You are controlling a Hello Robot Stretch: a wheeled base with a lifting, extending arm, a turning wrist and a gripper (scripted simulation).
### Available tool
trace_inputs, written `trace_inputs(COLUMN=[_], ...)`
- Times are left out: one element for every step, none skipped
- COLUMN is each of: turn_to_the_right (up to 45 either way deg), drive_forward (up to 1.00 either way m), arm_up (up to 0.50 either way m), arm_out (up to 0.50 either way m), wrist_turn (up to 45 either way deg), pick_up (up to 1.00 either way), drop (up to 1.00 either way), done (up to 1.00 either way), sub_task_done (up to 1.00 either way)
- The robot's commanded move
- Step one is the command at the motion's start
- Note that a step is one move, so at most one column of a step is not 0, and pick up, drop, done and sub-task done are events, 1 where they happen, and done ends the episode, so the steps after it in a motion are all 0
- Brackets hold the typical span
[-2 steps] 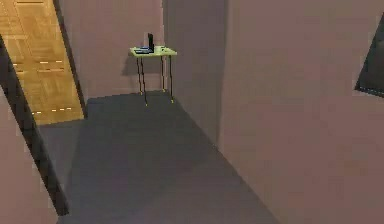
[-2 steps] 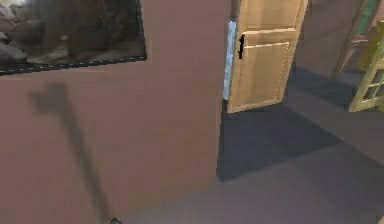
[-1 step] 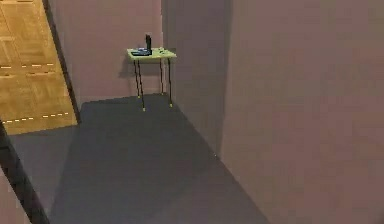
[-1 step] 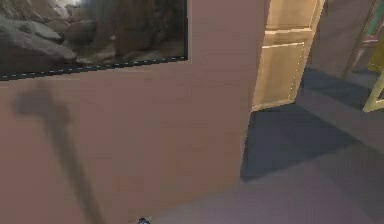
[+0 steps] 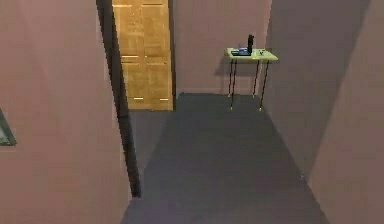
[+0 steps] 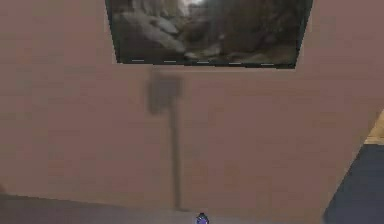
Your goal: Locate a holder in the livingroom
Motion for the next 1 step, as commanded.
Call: trace_inputs(turn_to_the_right=[0.0], drive_forward=[1.00], arm_up=[0.00], arm_out=[0.00], wrist_turn=[0.0], pick_up=[0.00], drop=[0.00], done=[0.00], sub_task_done=[0.00])
